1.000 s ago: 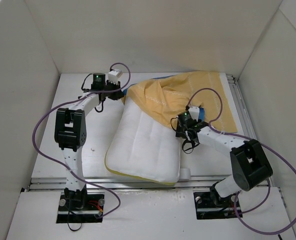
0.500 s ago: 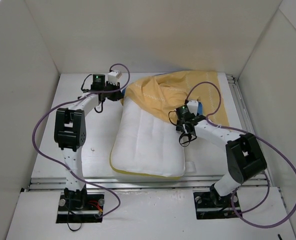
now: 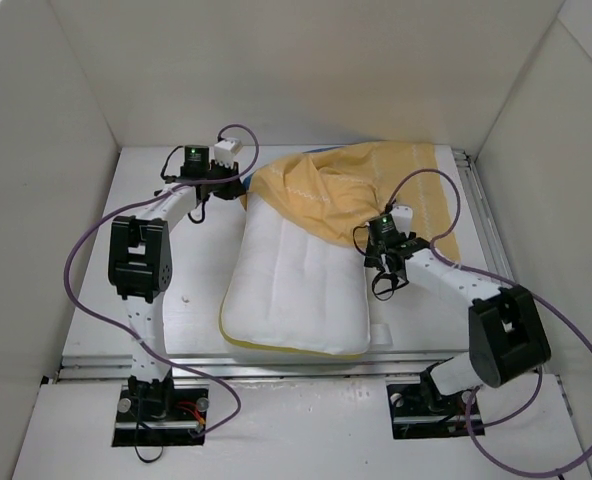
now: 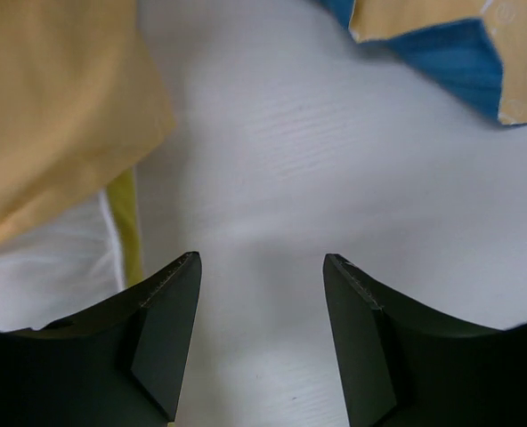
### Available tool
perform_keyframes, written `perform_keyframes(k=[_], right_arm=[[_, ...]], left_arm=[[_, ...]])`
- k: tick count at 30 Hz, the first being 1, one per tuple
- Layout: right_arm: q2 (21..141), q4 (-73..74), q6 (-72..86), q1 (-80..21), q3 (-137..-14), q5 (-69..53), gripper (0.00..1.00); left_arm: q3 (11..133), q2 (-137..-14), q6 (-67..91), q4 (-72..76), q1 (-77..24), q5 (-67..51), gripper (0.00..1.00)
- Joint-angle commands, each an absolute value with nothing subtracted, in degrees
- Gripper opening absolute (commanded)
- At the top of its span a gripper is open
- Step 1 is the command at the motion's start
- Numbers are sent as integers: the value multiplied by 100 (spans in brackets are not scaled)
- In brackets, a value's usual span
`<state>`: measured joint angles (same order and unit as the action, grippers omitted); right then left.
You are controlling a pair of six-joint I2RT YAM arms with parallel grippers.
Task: Put the pillow into the pillowcase
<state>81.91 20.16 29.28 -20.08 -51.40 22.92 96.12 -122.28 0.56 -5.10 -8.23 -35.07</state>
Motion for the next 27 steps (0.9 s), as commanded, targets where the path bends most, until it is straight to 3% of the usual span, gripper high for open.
perform_keyframes(k=[1,17,27], right_arm=[[8611,1951,2716,-1987,-5326,2452,53],[9782,1460,2101,-1925,-6565,2014,47],[10133,826,1952,-1890,-6829,1038,52]], left_arm=[[9905,-12050,26,-396,-782,-3560,0],[9958,-12137,35,-422,-782,-3700,0],[10063,-12182,9,-492,-782,-3771,0]])
